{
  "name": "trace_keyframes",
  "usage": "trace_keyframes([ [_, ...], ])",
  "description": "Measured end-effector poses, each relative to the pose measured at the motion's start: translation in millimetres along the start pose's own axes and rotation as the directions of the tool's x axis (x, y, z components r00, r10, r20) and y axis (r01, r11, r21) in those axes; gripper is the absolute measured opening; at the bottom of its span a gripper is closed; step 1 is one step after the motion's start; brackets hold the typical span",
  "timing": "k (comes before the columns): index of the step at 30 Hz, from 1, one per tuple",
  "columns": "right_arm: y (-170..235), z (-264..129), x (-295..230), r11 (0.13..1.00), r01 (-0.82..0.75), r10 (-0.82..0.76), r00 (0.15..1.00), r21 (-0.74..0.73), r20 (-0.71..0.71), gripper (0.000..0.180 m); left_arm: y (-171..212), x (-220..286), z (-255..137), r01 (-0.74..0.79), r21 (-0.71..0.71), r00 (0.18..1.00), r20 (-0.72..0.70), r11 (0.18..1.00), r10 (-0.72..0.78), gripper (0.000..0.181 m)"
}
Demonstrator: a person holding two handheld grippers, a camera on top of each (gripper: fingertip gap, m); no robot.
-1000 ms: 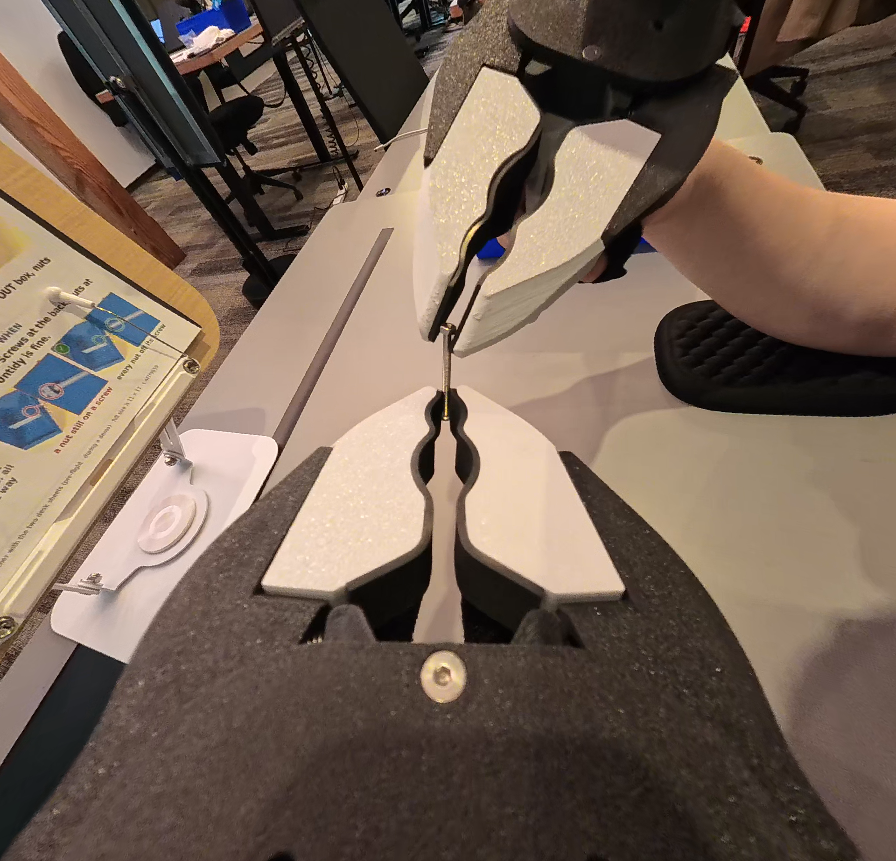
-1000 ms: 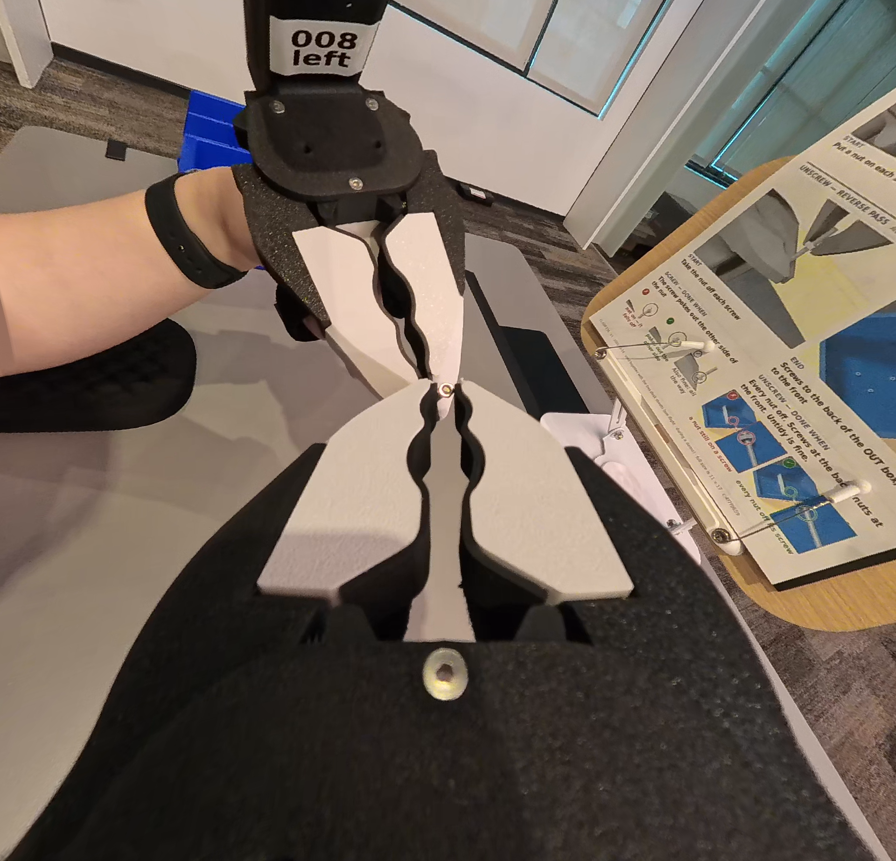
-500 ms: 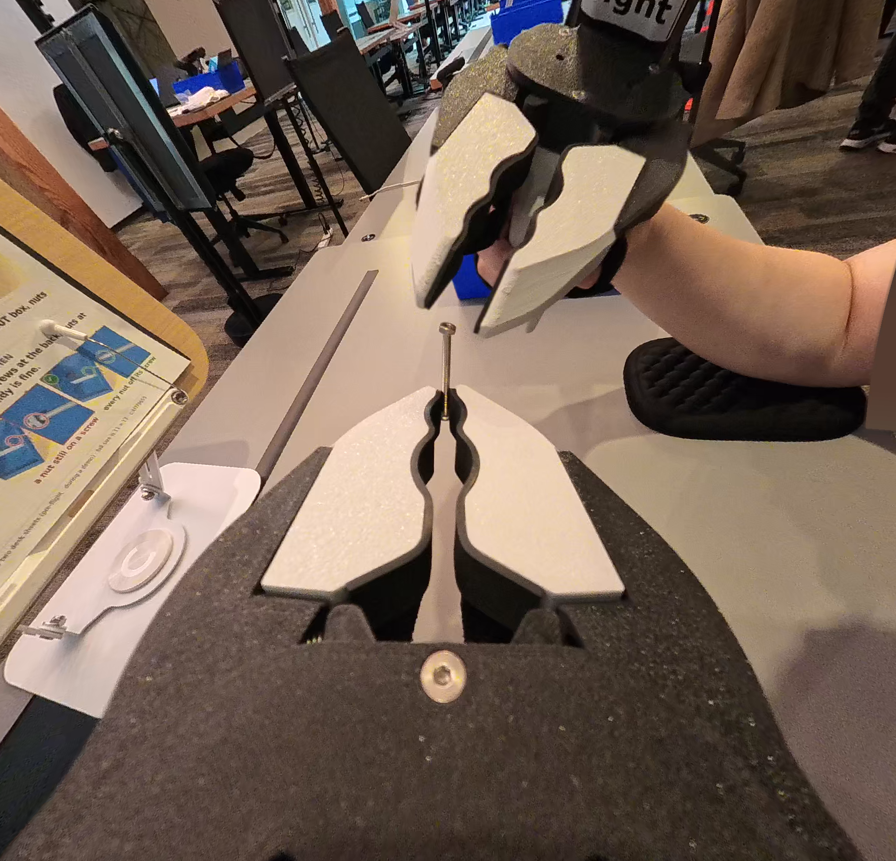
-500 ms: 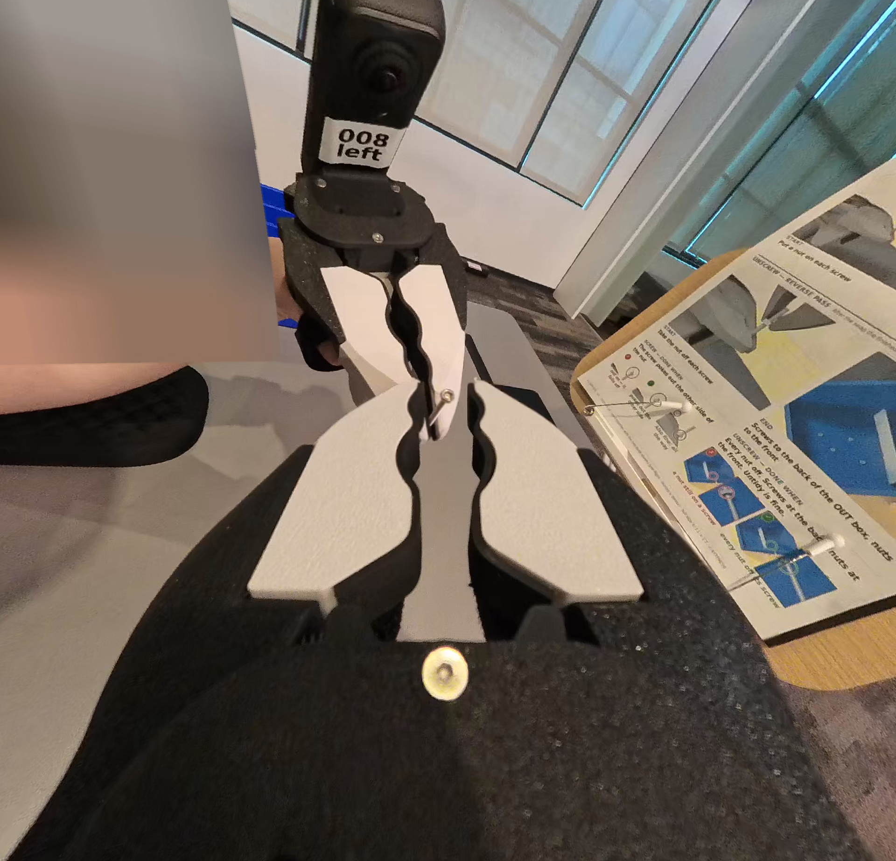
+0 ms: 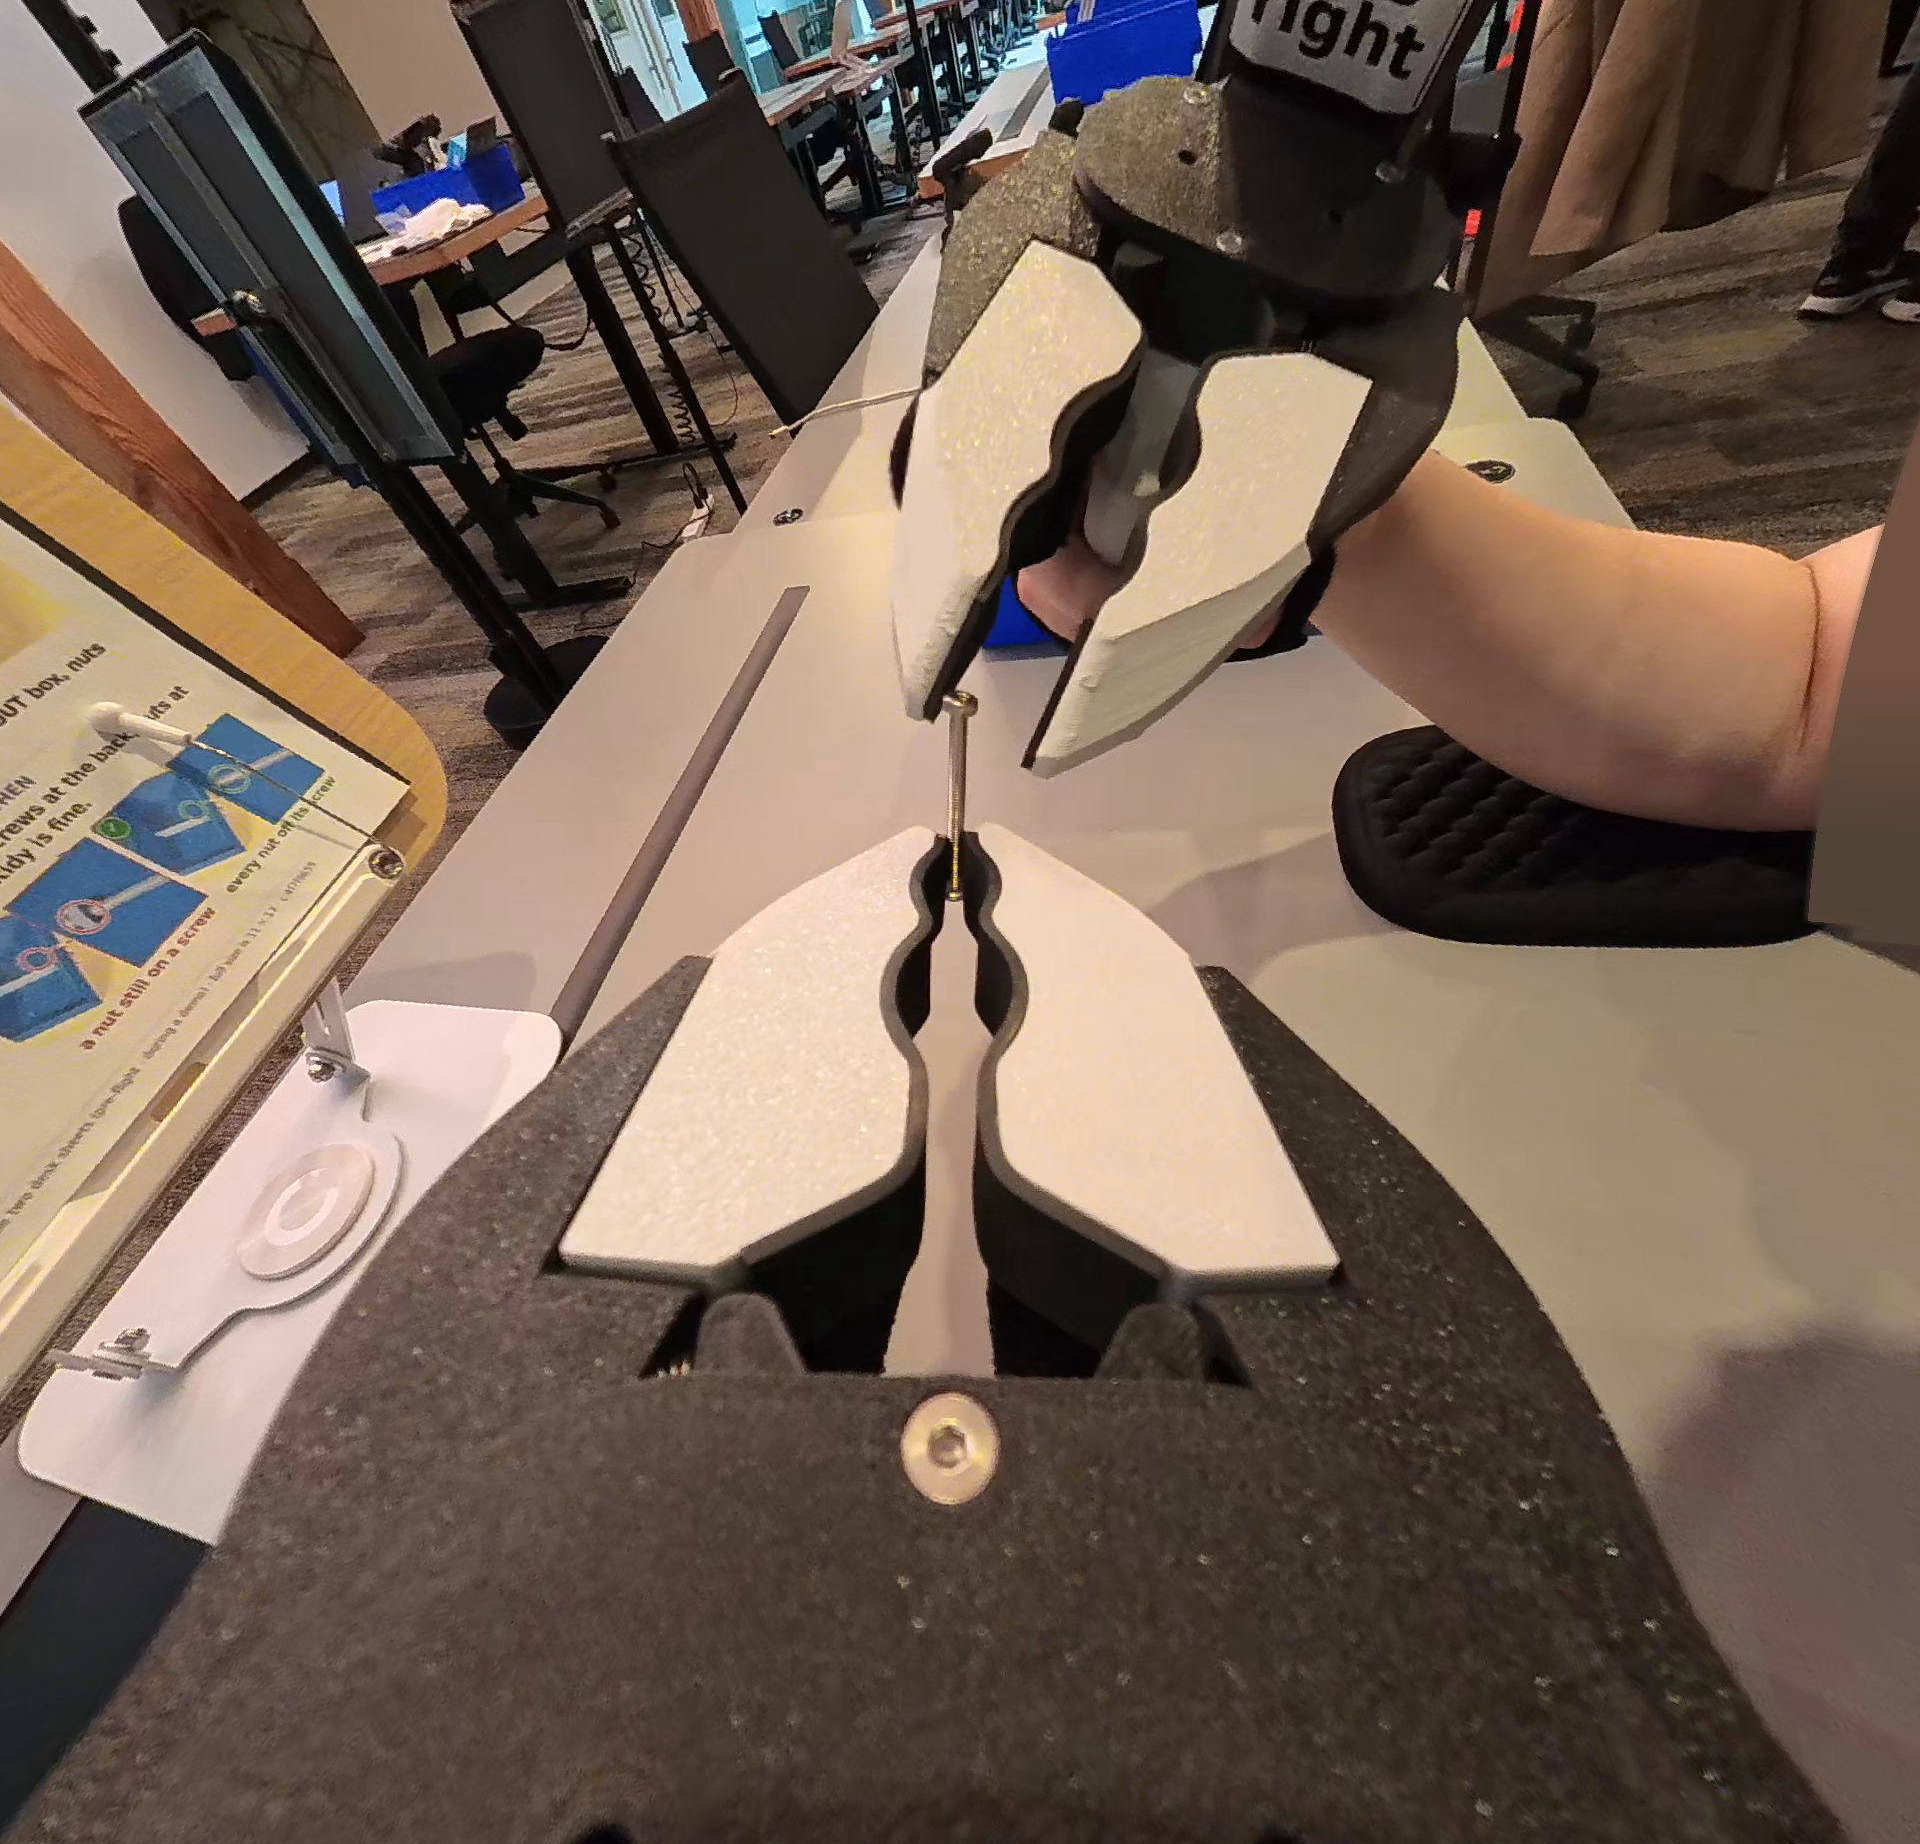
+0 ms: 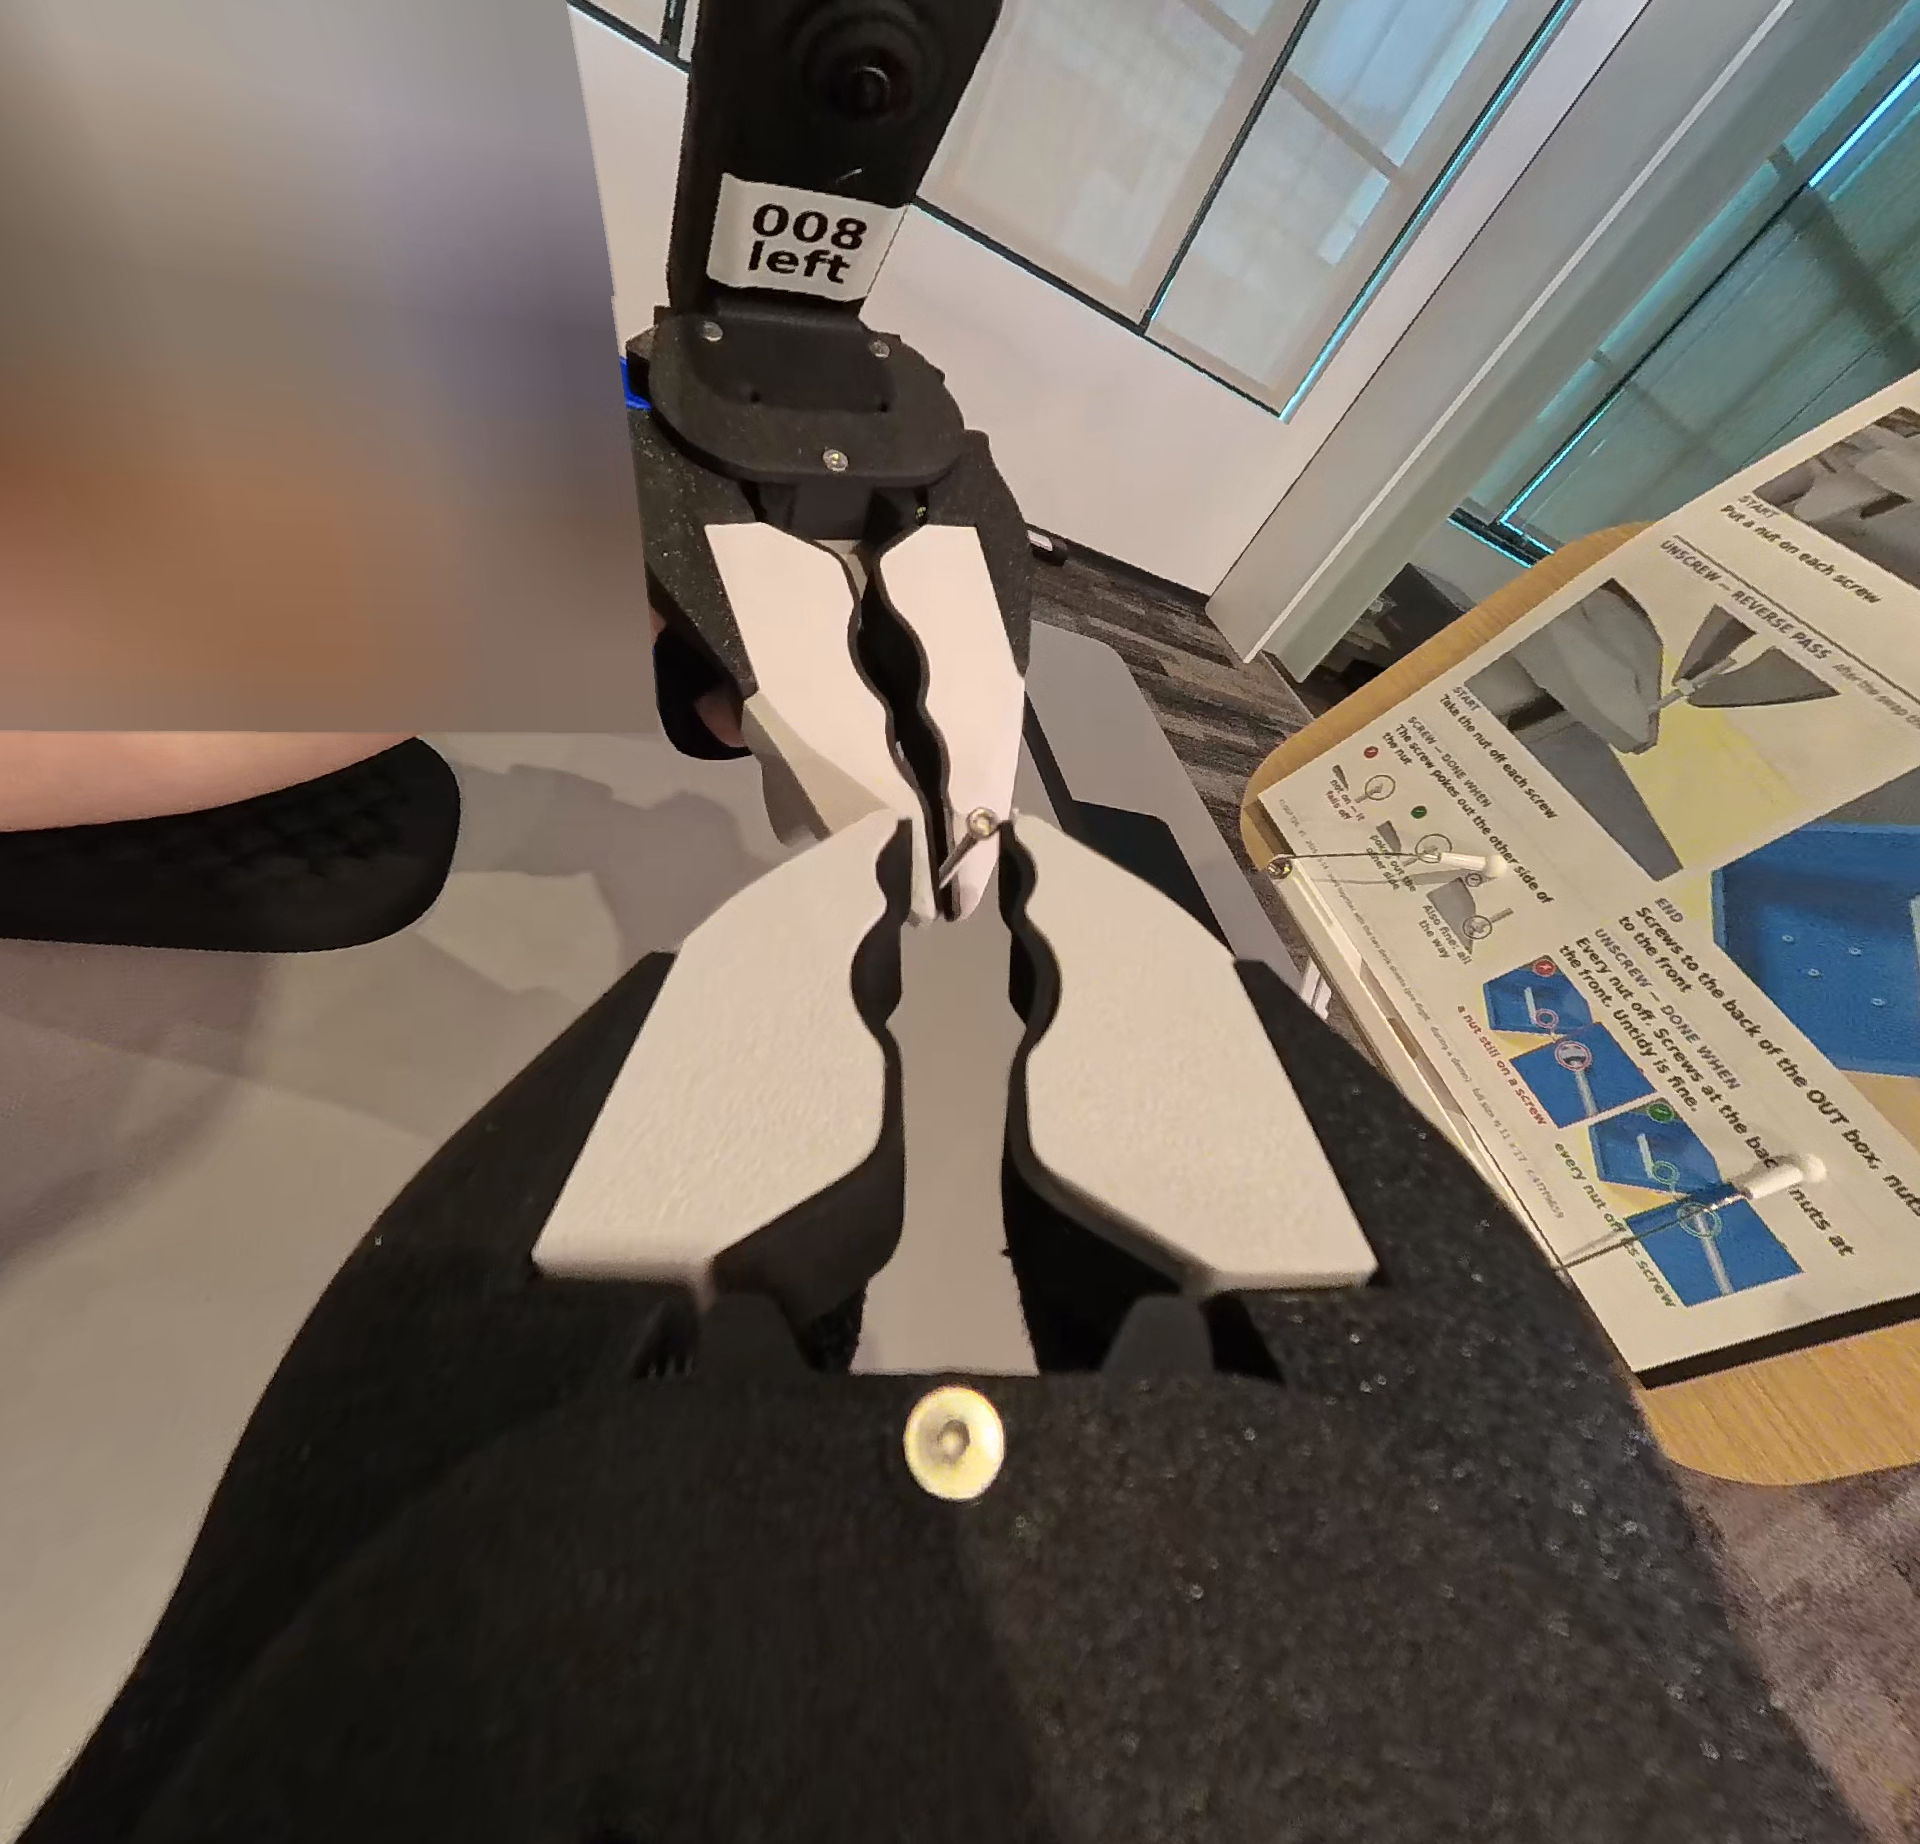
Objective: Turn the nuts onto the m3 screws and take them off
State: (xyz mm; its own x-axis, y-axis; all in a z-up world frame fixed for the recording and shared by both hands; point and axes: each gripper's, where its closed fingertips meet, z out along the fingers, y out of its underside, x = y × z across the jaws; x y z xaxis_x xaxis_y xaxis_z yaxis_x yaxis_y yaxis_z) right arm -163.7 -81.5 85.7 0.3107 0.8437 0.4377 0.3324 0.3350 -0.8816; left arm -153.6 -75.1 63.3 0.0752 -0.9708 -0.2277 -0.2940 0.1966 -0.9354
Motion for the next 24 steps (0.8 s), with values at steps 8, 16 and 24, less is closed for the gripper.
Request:
trace_keyframes([
  [8,2.7,-1.3,2.0,0.999,0.032,-0.033,0.999,-0.026,-0.021,0.013,-0.9,-0.9,-2.6,0.006,0.007,1.000,0.001,1.000,-0.006,0.002],
  [16,-3.7,-0.5,1.1,0.998,0.061,-0.061,0.997,0.001,-0.040,0.013,-2.5,3.0,-0.5,0.001,0.008,1.000,-0.013,1.000,0.000,0.002],
  [24,-4.8,-2.3,0.9,0.998,0.068,-0.068,0.997,0.011,-0.038,0.008,-3.7,7.3,-0.3,0.002,0.011,0.999,-0.036,1.000,-0.001,0.002],
])
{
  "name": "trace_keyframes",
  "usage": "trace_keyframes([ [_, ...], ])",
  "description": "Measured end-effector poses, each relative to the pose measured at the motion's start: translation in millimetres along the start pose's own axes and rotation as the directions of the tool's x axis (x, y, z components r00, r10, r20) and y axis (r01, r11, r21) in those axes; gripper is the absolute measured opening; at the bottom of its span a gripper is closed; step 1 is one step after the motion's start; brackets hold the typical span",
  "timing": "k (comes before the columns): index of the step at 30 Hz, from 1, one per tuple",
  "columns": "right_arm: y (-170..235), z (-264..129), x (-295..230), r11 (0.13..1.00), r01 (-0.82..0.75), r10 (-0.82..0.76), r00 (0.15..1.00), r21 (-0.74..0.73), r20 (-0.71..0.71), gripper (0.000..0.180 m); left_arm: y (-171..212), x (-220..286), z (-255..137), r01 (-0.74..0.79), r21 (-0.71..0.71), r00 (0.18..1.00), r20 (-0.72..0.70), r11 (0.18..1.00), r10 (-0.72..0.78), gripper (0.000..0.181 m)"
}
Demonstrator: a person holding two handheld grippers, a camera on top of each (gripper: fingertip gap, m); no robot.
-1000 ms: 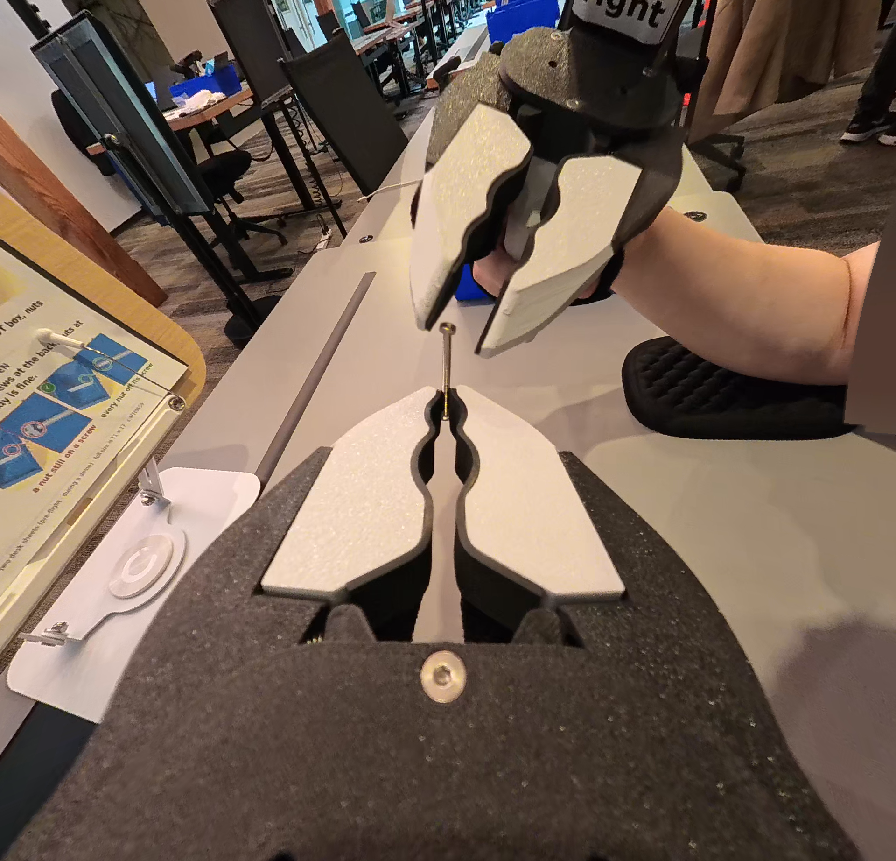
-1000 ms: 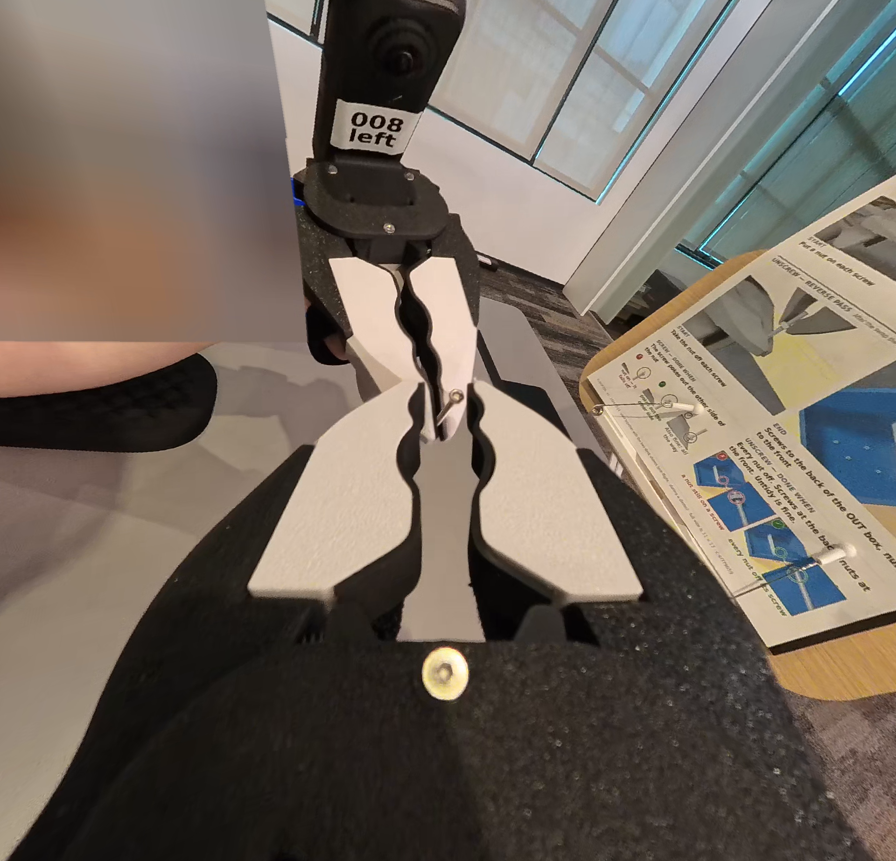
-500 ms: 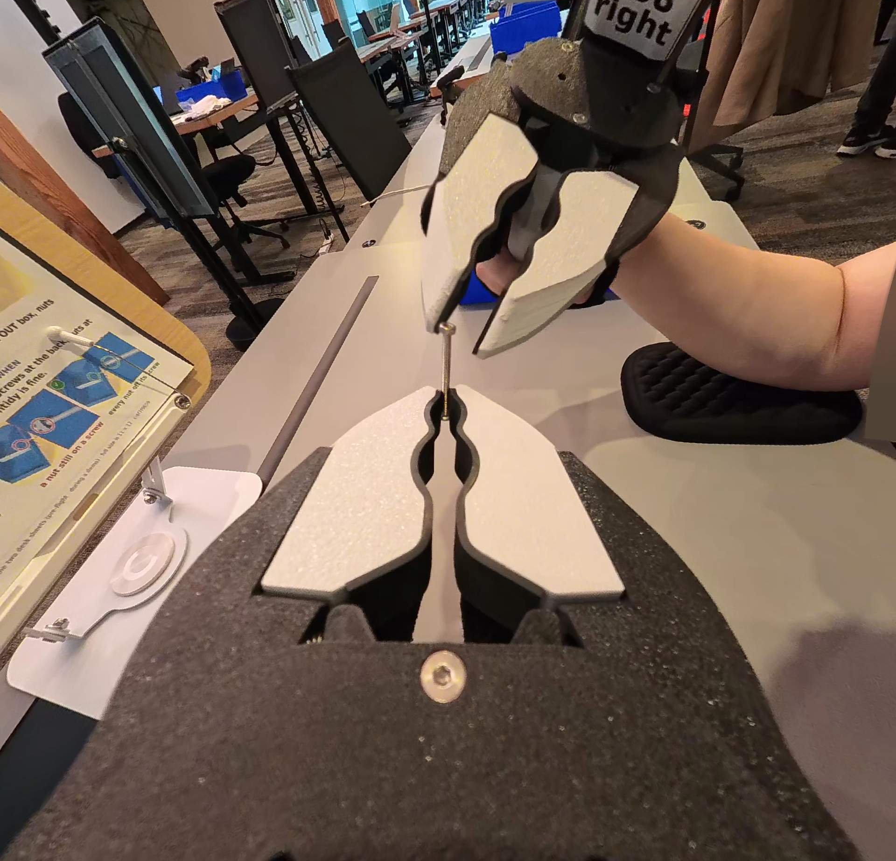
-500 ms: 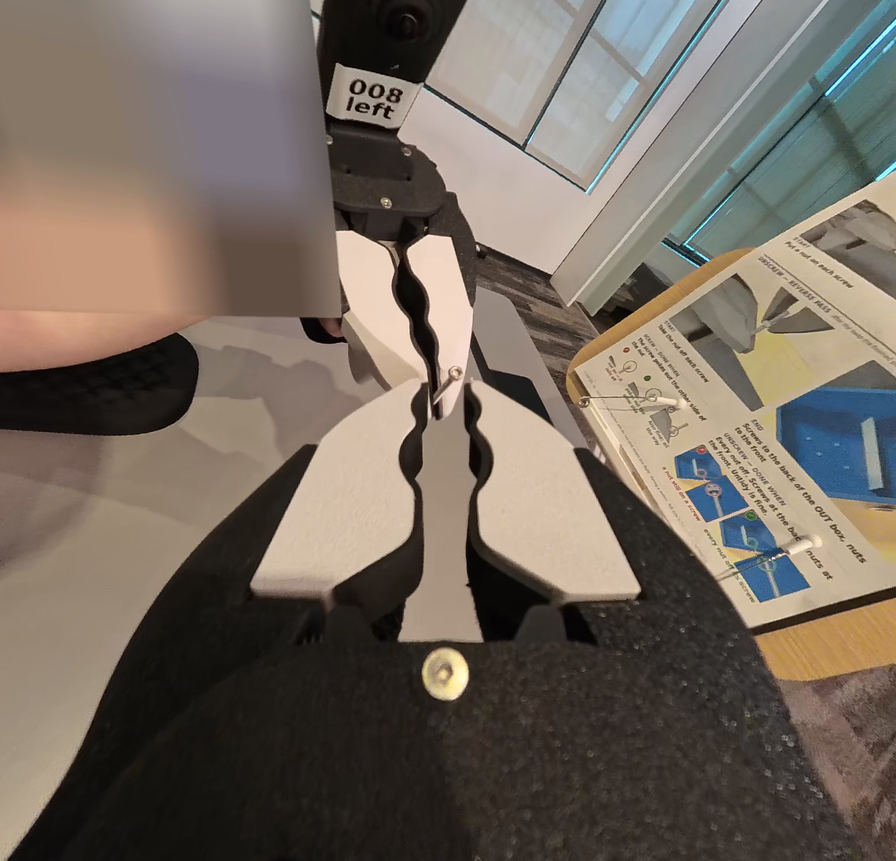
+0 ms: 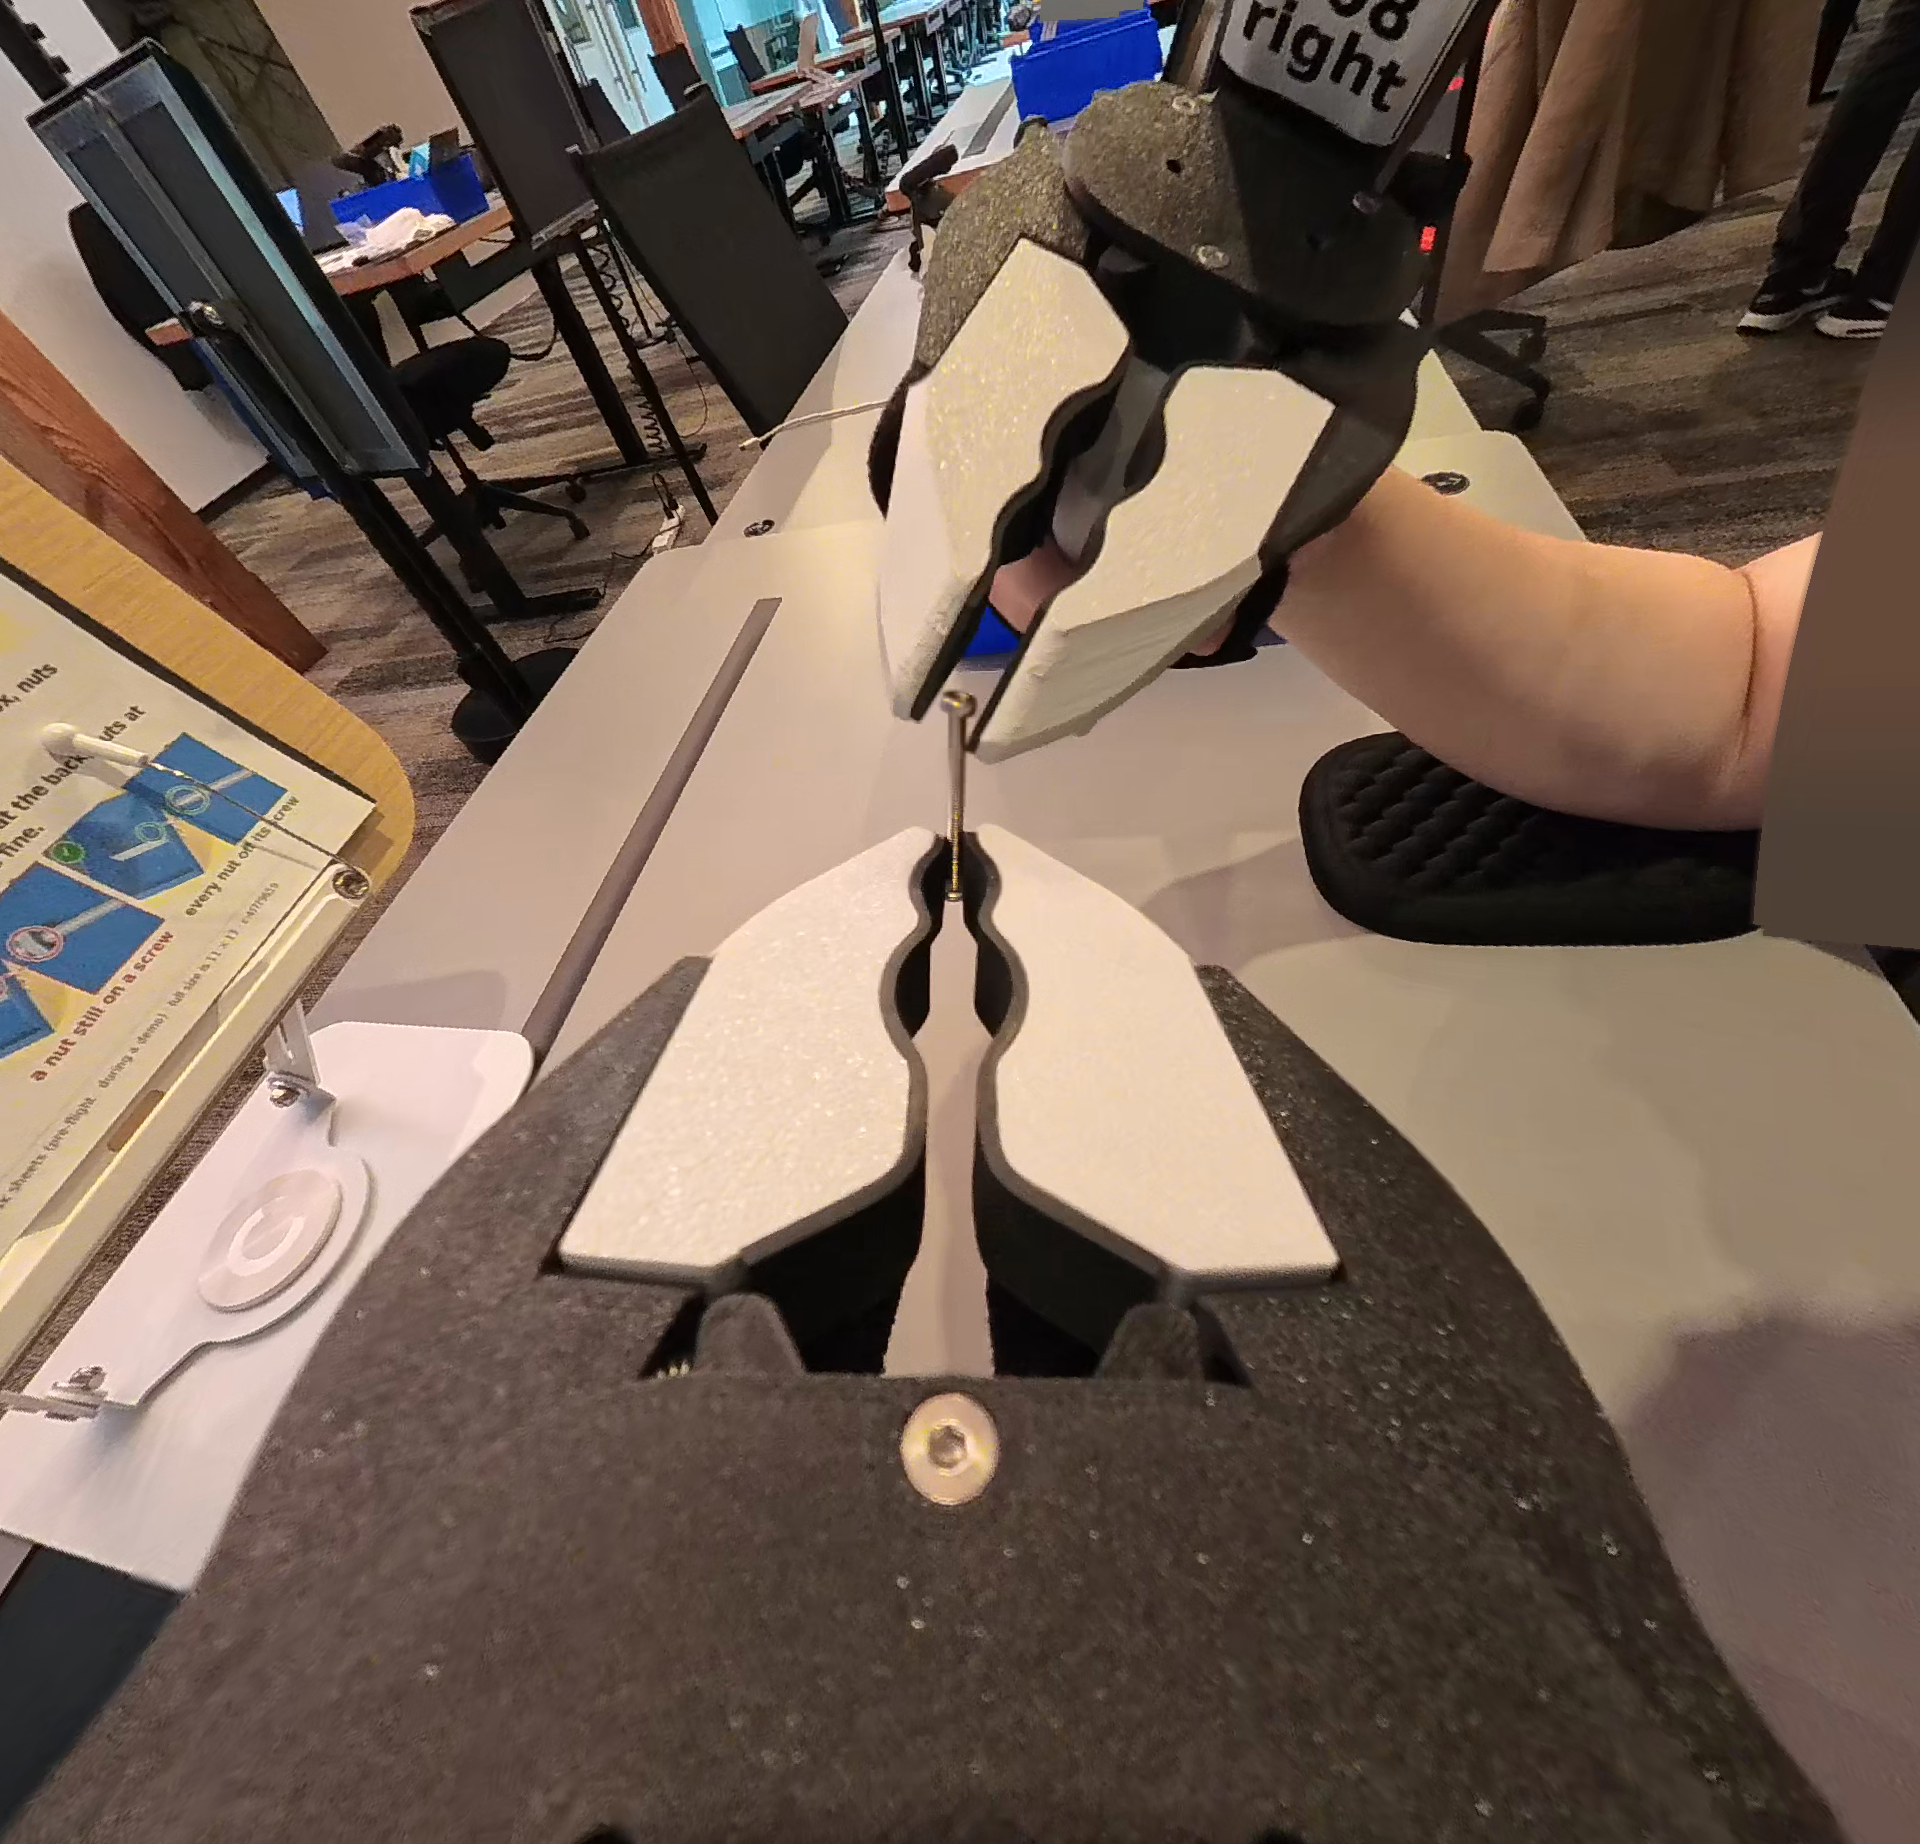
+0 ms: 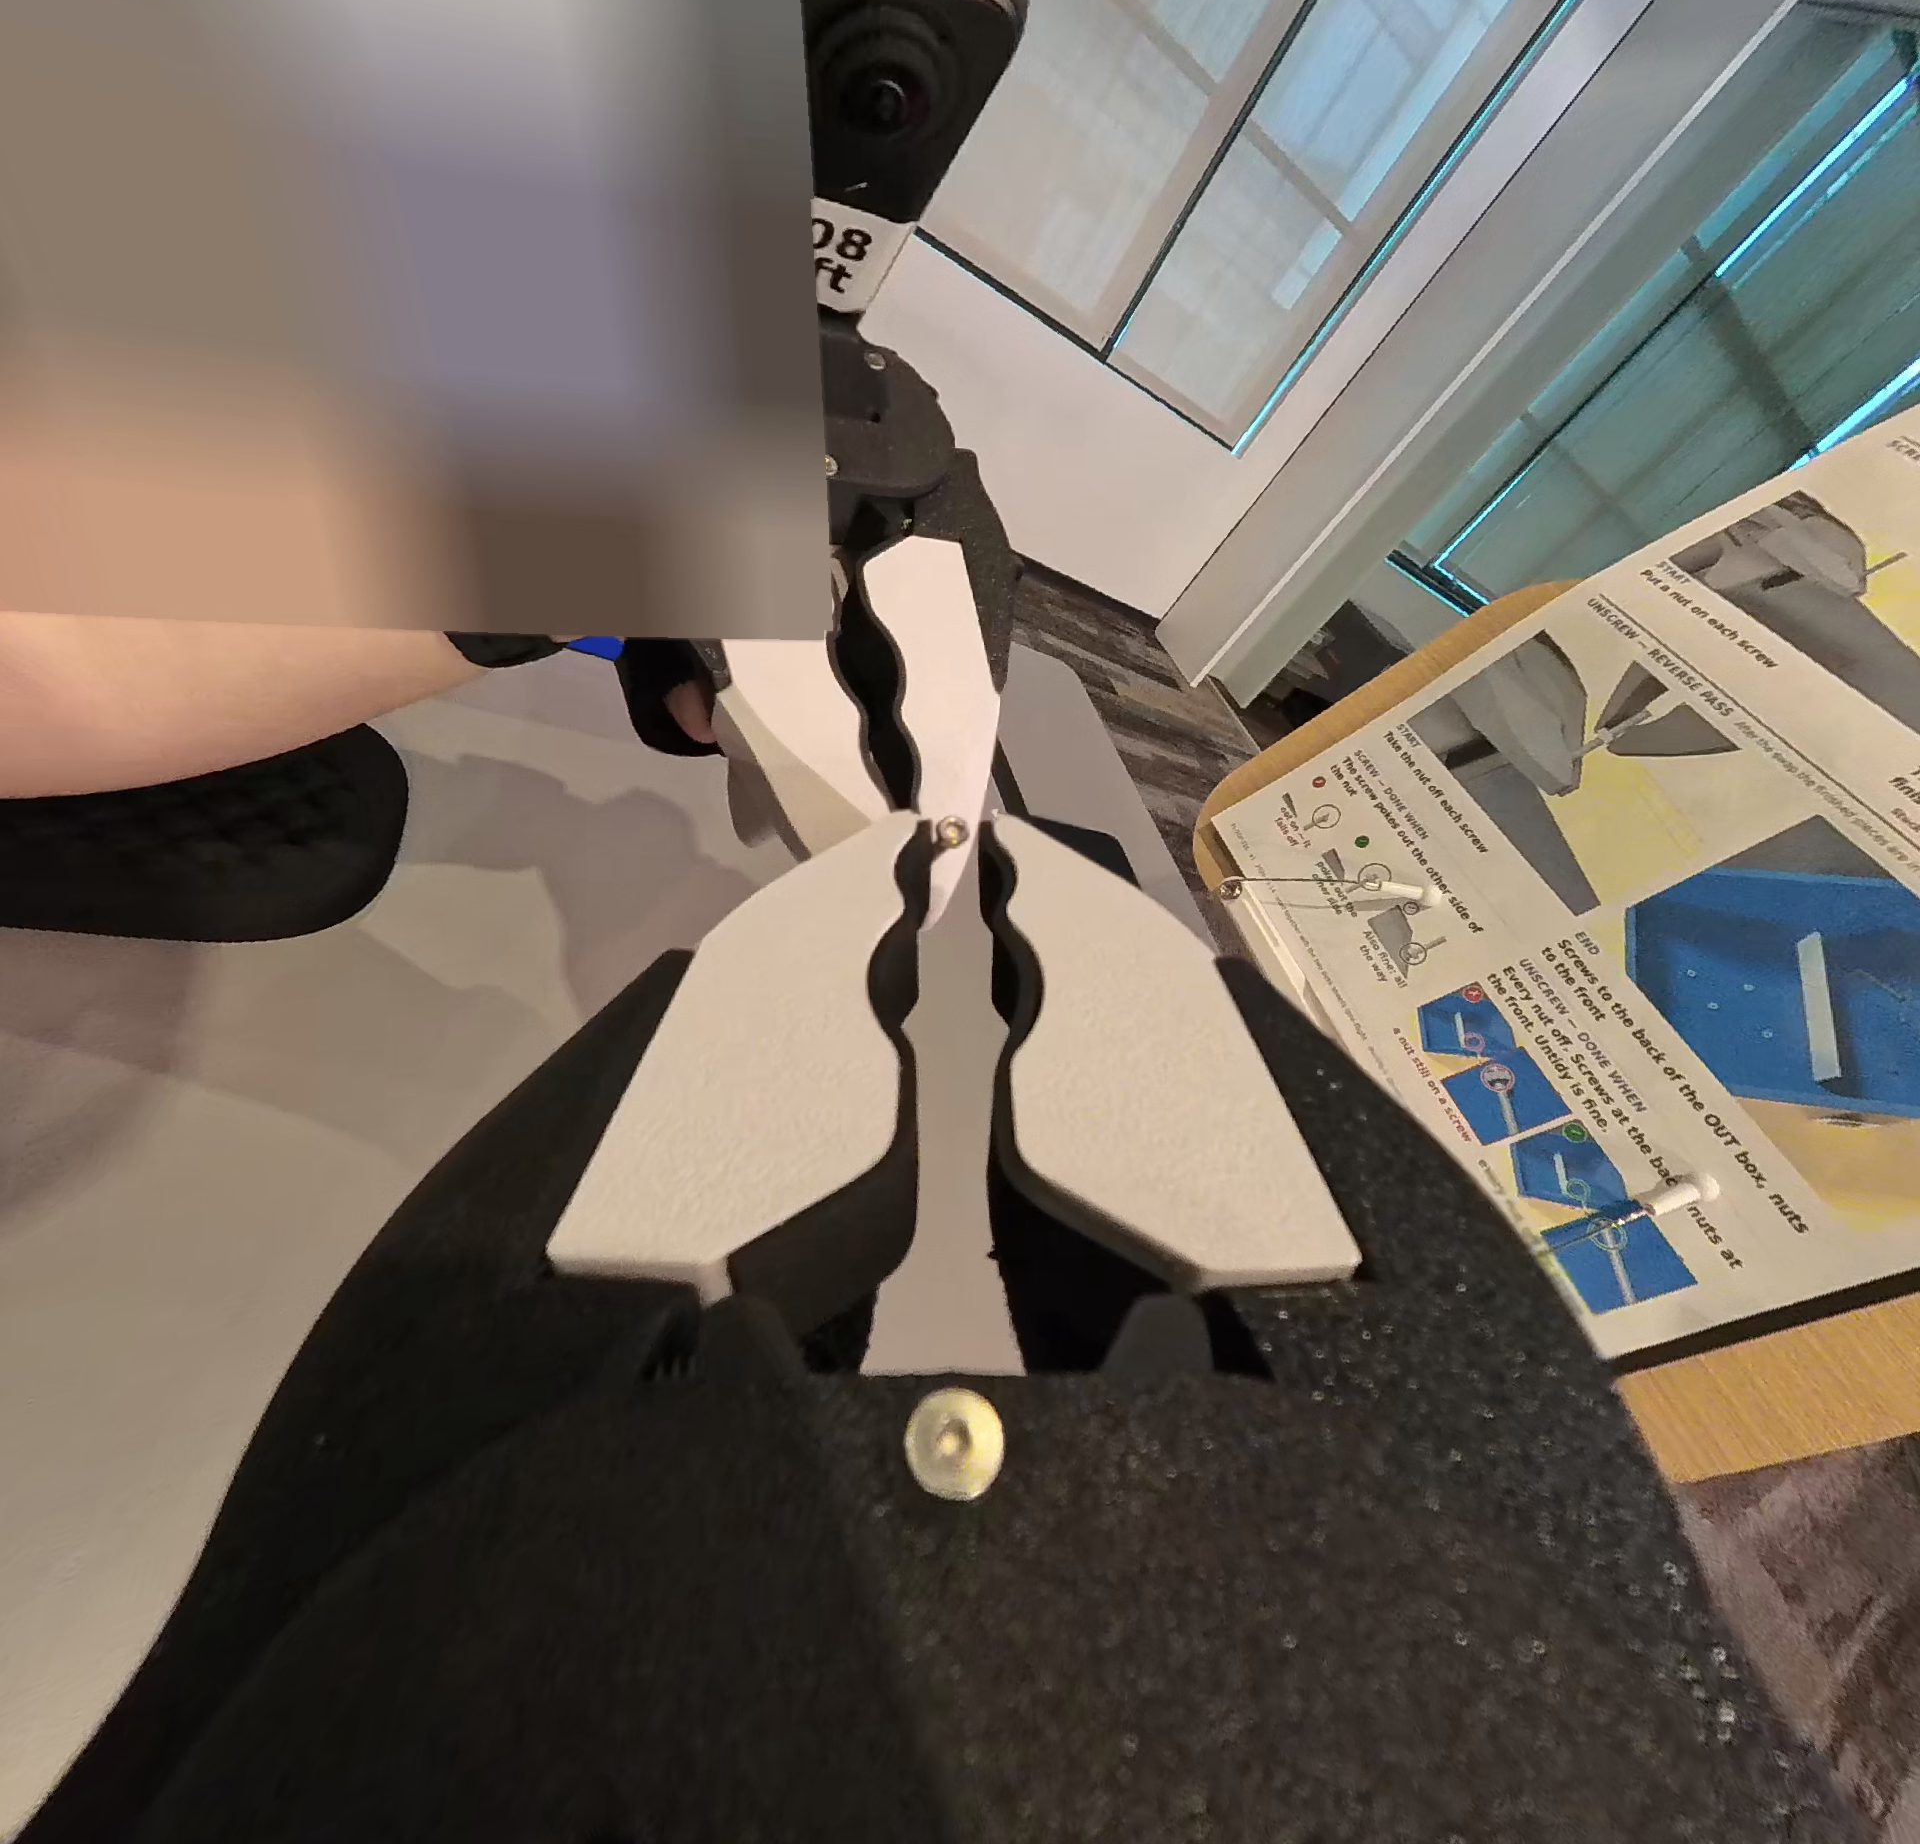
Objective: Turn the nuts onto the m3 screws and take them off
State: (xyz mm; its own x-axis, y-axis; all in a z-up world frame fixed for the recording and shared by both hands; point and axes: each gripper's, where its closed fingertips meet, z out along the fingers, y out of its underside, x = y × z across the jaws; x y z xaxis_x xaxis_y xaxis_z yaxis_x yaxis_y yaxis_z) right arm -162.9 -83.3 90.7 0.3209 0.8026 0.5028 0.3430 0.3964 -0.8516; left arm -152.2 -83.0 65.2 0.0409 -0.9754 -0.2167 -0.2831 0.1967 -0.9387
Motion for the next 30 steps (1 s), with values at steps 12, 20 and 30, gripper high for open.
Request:
trace_keyframes([
  [12,-8.6,-5.7,-11.0,0.998,-0.004,-0.001,0.997,0.057,0.080,0.005,-4.6,13.4,-1.5,-0.003,0.032,0.997,-0.081,0.999,0.006,0.002],
  [20,-26.1,-20.5,-40.5,0.988,-0.020,-0.023,0.960,0.153,0.278,0.005,-13.9,49.4,-9.9,0.020,0.092,0.951,-0.310,0.996,0.009,0.002],
  [30,-20.7,-7.0,3.3,0.979,-0.181,0.177,0.983,0.093,0.048,0.005,-21.0,3.8,-6.6,0.043,0.092,0.999,-0.013,0.995,-0.042,0.002],
])
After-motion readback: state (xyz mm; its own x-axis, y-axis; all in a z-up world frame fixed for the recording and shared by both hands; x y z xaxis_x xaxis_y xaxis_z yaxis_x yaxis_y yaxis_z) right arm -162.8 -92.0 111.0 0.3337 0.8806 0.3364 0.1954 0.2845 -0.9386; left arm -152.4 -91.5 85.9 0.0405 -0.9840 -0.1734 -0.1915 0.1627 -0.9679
